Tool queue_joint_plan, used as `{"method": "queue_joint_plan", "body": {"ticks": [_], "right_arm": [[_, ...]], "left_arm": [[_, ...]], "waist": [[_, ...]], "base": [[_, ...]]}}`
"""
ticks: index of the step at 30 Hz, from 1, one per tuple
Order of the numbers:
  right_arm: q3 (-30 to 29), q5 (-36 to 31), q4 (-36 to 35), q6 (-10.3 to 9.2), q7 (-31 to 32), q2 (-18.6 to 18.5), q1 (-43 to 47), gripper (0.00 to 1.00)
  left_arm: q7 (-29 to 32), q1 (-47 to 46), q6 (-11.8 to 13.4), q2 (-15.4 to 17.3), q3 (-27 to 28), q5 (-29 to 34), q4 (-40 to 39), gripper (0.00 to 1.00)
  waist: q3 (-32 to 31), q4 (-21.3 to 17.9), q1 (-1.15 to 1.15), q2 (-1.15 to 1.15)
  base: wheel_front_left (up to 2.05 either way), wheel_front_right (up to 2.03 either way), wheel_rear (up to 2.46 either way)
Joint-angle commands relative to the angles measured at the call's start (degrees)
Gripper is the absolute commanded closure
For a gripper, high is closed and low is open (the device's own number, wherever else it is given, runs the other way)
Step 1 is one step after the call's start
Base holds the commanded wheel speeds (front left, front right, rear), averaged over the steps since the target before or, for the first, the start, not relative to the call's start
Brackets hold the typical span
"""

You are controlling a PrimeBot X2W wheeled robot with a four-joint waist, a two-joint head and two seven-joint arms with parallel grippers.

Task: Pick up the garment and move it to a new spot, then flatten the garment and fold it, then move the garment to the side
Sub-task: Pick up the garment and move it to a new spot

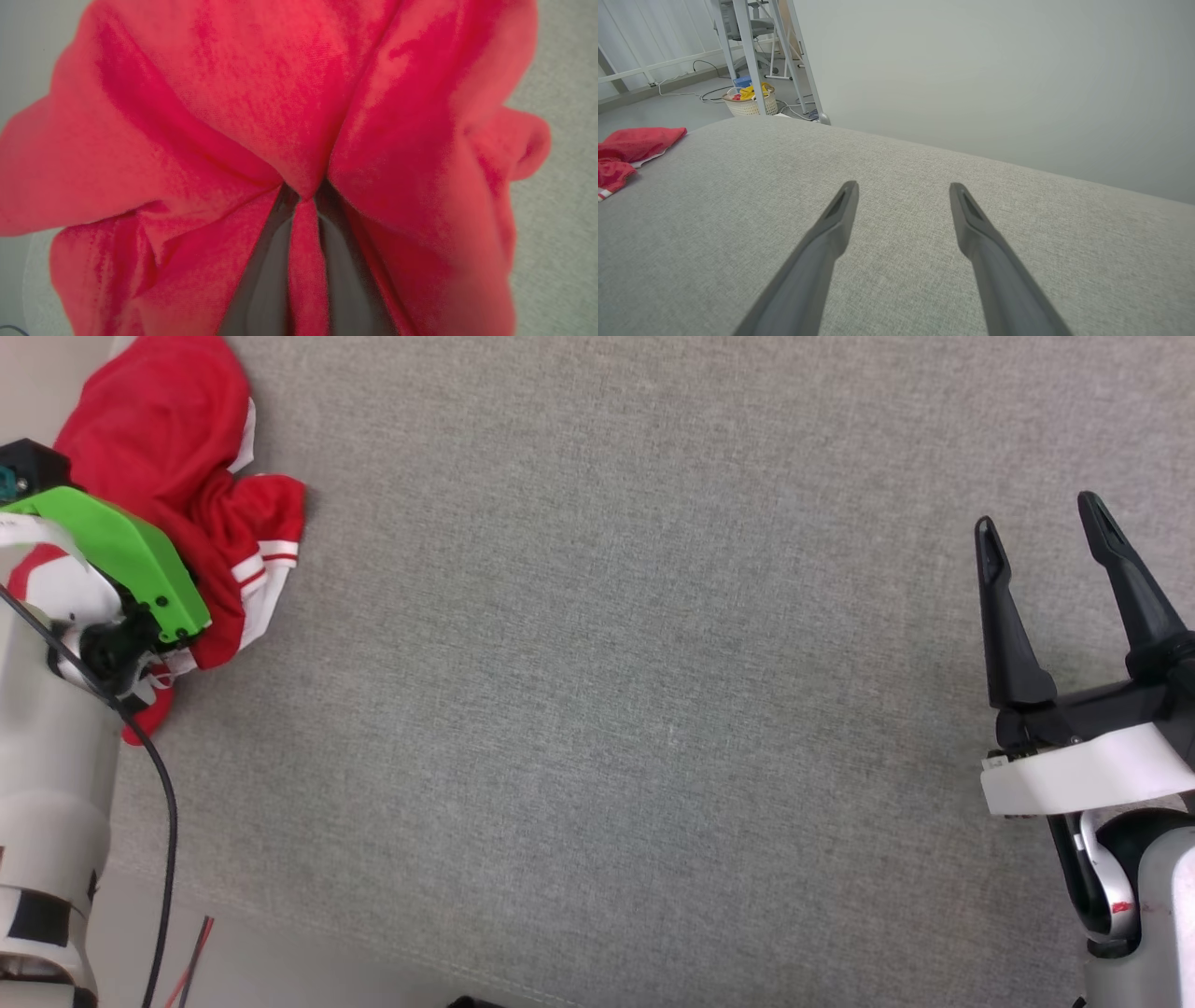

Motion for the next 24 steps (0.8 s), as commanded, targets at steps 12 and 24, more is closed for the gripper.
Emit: {"method": "queue_joint_plan", "body": {"ticks": [12, 24], "right_arm": [[-2.5, -0.4, 4.7, -0.05, -3.5, 3.2, 4.5, 0.0], [-6.2, 1.1, 6.9, -0.05, -4.8, 4.4, 9.0, 0.0]], "left_arm": [[-22.1, 3.4, 1.4, -2.5, -2.8, 6.9, -1.4, 1.0], [-29.6, 5.1, -0.5, -9.6, -6.6, 7.7, -5.3, 1.0]], "waist": [[-15.1, -0.7, 0.0, 0.0], [-22.6, -8.0, 0.0, 0.0]], "base": [[0.0, 0.0, 0.0], [0.0, 0.0, 0.0]]}}
